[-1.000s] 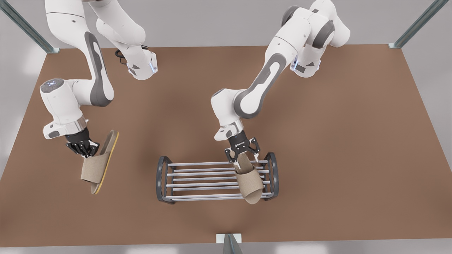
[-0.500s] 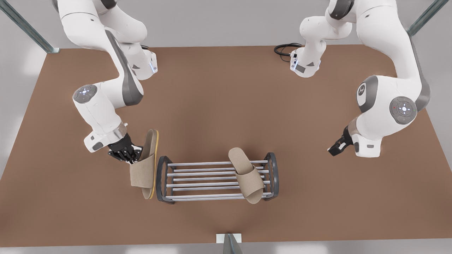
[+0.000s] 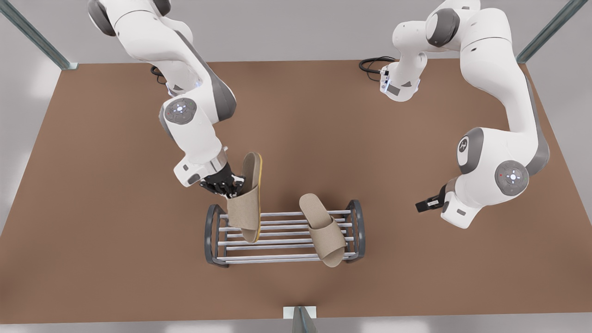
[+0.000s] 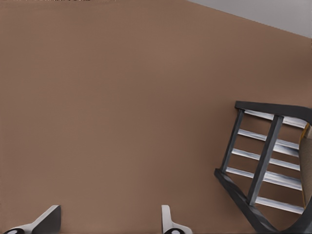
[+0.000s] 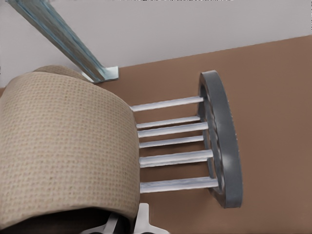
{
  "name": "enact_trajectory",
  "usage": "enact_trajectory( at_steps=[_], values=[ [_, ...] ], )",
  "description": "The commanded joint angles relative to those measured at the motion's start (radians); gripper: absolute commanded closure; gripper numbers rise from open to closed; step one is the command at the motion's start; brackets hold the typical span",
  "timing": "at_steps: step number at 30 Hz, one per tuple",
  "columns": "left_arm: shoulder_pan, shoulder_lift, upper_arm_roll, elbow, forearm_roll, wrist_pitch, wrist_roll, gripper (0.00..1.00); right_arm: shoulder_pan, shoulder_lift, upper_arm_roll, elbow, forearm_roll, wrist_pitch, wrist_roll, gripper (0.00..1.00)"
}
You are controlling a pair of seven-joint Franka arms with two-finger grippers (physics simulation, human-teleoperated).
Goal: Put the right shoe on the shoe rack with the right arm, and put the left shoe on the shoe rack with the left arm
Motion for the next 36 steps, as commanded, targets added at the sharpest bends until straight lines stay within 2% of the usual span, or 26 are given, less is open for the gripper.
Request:
enact_trajectory(
  at_steps=[1,3,6,8,10,20,32,33,34,35,36],
  values=[
    [0.002,-0.001,0.0,0.001,0.004,-0.002,0.318,0.0,0.029,0.05,-0.029,0.069,-0.042,-0.043,0.336,0.79],
    [0.002,-0.001,0.0,0.001,0.004,-0.002,0.318,0.0,0.078,0.117,-0.085,0.15,-0.042,-0.031,0.337,0.79],
    [0.002,-0.001,0.0,0.001,0.004,-0.002,0.316,0.0,0.111,0.18,-0.107,0.208,-0.062,-0.026,0.333,0.79],
    [0.002,-0.001,0.0,0.001,0.005,-0.002,0.314,0.0,0.145,0.237,-0.139,0.236,-0.07,0.052,0.33,0.79],
    [0.002,0.001,0.0,0.001,0.007,-0.002,0.314,0.0,0.156,0.283,-0.142,0.28,-0.091,0.055,0.324,0.79],
    [0.002,0.002,0.0,0.001,0.017,-0.001,0.316,0.0,0.164,0.345,-0.131,0.276,-0.251,0.126,0.281,0.79],
    [0.006,0.002,0.0,-0.001,0.017,-0.002,0.318,0.0,0.157,0.395,-0.121,0.267,-0.275,0.17,0.252,0.79],
    [0.006,0.002,0.0,-0.001,0.019,-0.002,0.318,0.0,0.161,0.401,-0.121,0.267,-0.277,0.172,0.253,0.63],
    [0.006,0.002,0.0,-0.001,0.017,-0.002,0.318,0.0,0.161,0.407,-0.121,0.267,-0.287,0.172,0.253,0.37],
    [0.006,0.002,0.0,-0.001,0.019,-0.002,0.316,0.0,0.165,0.407,-0.121,0.265,-0.287,0.172,0.255,0.0],
    [0.006,0.002,0.0,-0.001,0.019,-0.002,0.316,0.0,0.167,0.407,-0.121,0.265,-0.287,0.172,0.255,0.0]
  ],
)
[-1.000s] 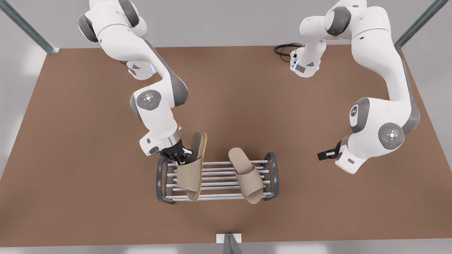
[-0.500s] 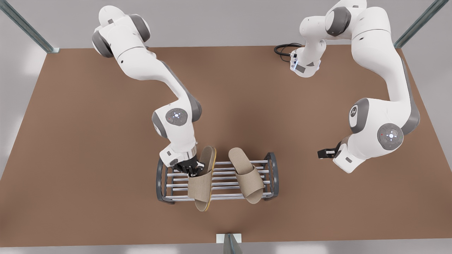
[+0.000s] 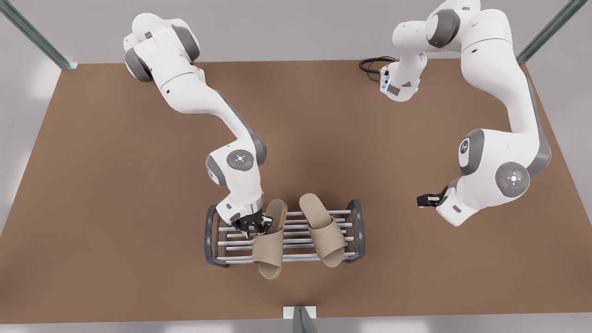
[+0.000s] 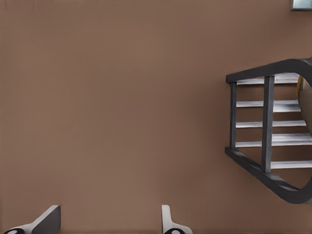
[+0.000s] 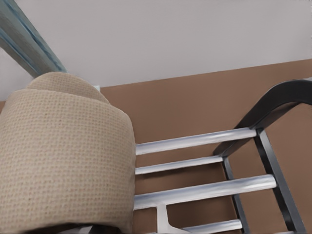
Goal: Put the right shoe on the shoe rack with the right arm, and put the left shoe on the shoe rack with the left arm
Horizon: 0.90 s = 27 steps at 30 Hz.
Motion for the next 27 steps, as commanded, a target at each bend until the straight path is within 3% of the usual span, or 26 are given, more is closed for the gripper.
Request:
enact_trajectory(
  at_steps=[1,12,15,18,20,21,23,24,26,27],
  values=[
    [0.0,-0.001,0.0,0.0,0.001,-0.001,0.042,0.0,0.003,0.0,0.0,0.0,-0.002,0.012,0.029,0.0],
    [0.003,-0.001,0.0,-0.001,0.001,-0.002,0.044,0.0,-0.005,-0.043,0.031,-0.012,0.006,-0.019,0.035,0.0],
    [0.003,-0.003,0.0,-0.003,0.001,-0.002,0.044,0.0,-0.008,-0.169,0.066,-0.144,0.018,-0.034,0.037,0.0],
    [0.003,-0.001,0.0,-0.003,0.0,-0.004,0.044,0.0,-0.285,-0.388,0.293,-0.379,0.027,-0.099,0.025,0.0],
    [0.003,-0.001,0.0,-0.003,0.0,-0.004,0.044,0.0,-0.736,-0.502,0.601,-0.469,0.079,-0.233,-0.185,0.0],
    [0.003,-0.001,0.0,-0.001,0.0,-0.004,0.044,0.0,-0.925,-0.568,0.689,-0.465,0.139,-0.379,-0.358,0.0],
    [0.003,-0.001,0.0,0.0,0.001,-0.002,0.044,0.0,-1.083,-0.698,0.675,-0.388,0.179,-0.698,-0.702,0.0],
    [-0.001,0.005,0.0,0.01,0.001,-0.002,0.044,0.0,-1.144,-0.649,0.676,-0.29,0.173,-0.807,-0.735,0.0],
    [0.002,-0.027,-0.003,0.022,0.01,-0.073,0.033,0.0,-1.217,-0.646,0.677,-0.253,0.179,-0.814,-0.865,0.0],
    [0.009,-0.061,-0.005,-0.002,0.003,-0.103,0.019,0.0,-1.169,-0.64,0.614,-0.235,0.182,-0.856,-0.877,0.0]
  ],
)
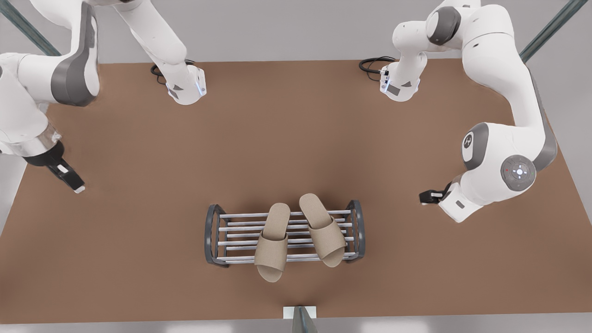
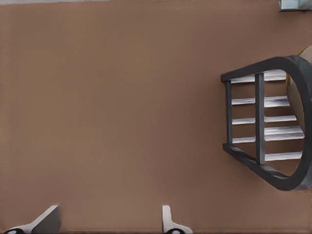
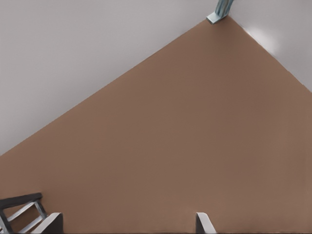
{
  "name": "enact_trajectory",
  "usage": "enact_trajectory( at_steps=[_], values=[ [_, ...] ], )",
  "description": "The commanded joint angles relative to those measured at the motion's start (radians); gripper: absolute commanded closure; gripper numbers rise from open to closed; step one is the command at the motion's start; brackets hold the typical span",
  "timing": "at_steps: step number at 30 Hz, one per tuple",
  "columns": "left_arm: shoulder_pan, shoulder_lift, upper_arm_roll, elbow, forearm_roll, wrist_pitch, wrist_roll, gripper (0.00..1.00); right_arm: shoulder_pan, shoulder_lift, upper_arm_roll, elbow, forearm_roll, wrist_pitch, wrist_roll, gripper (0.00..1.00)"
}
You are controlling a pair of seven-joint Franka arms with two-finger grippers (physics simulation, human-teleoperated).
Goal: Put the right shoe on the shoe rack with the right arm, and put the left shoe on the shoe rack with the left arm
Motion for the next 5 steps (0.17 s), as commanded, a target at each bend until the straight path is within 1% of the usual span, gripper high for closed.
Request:
enact_trajectory(
  at_steps=[1,2,3,5],
  values=[
    [0.001,-0.04,-0.008,-0.026,-0.004,-0.081,-0.132,0.0,0.372,-0.044,-0.396,0.015,0.144,-0.302,-0.646,0.0],
    [0.007,-0.093,-0.012,-0.116,-0.007,-0.052,-0.131,0.0,0.524,-0.067,-0.577,-0.008,0.178,-0.287,-0.651,0.0],
    [0.021,-0.184,-0.014,-0.28,-0.007,0.062,-0.13,0.0,0.52,-0.09,-0.575,-0.033,0.179,-0.281,-0.652,0.0],
    [0.026,-0.182,-0.014,-0.281,-0.022,0.07,-0.133,0.0,0.547,-0.077,-0.571,-0.02,0.178,-0.276,-0.649,0.0]
  ],
)
